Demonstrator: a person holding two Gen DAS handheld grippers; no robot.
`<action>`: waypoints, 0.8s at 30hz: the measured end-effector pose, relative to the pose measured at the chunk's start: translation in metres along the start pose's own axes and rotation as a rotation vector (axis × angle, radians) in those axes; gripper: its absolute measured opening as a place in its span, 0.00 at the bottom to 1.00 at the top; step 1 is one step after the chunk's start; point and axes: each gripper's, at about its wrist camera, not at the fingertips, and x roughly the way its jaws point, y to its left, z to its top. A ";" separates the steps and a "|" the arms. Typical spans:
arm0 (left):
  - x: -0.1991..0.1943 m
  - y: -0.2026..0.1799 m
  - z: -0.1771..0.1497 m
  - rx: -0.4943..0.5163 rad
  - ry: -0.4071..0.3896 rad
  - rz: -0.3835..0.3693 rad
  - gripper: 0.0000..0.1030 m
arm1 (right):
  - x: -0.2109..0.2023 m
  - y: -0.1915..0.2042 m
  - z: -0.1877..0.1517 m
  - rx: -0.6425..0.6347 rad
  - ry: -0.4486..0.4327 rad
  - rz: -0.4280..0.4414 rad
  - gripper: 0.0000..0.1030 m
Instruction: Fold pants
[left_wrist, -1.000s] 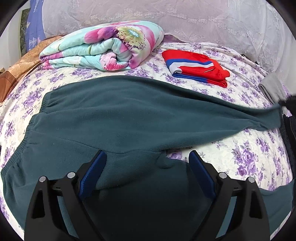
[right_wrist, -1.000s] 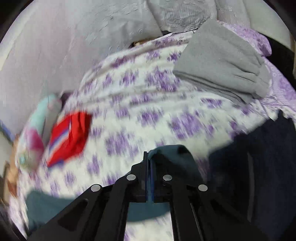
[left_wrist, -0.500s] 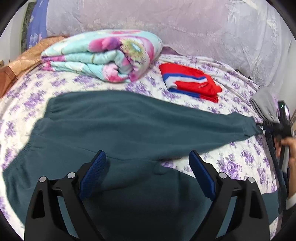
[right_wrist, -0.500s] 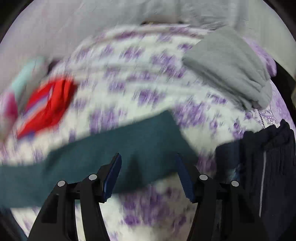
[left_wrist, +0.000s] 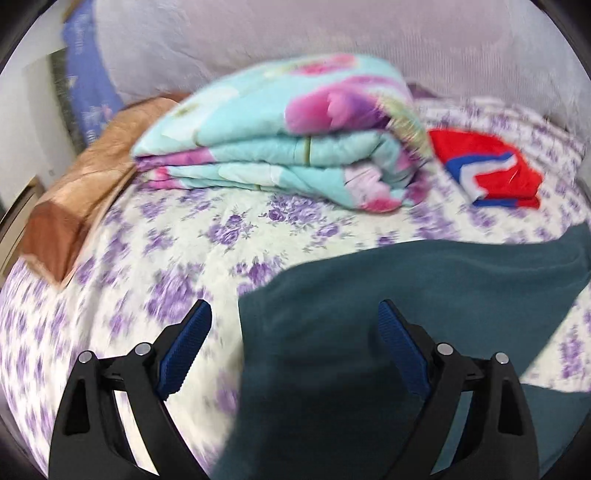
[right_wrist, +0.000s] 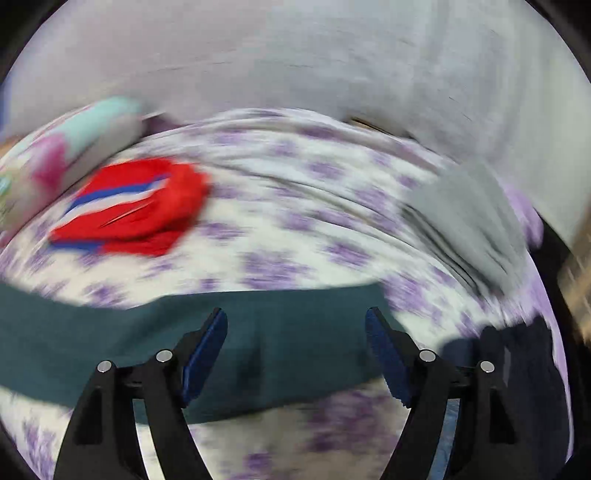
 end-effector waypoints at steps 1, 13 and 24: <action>0.010 0.003 0.003 0.008 0.024 -0.023 0.81 | 0.002 0.008 0.002 -0.008 0.010 0.015 0.75; 0.046 -0.007 0.006 0.093 0.105 -0.141 0.04 | -0.002 0.082 0.015 -0.116 0.008 0.223 0.75; 0.036 0.006 0.002 -0.006 0.093 -0.177 0.04 | 0.051 0.150 0.023 -0.467 0.137 0.385 0.36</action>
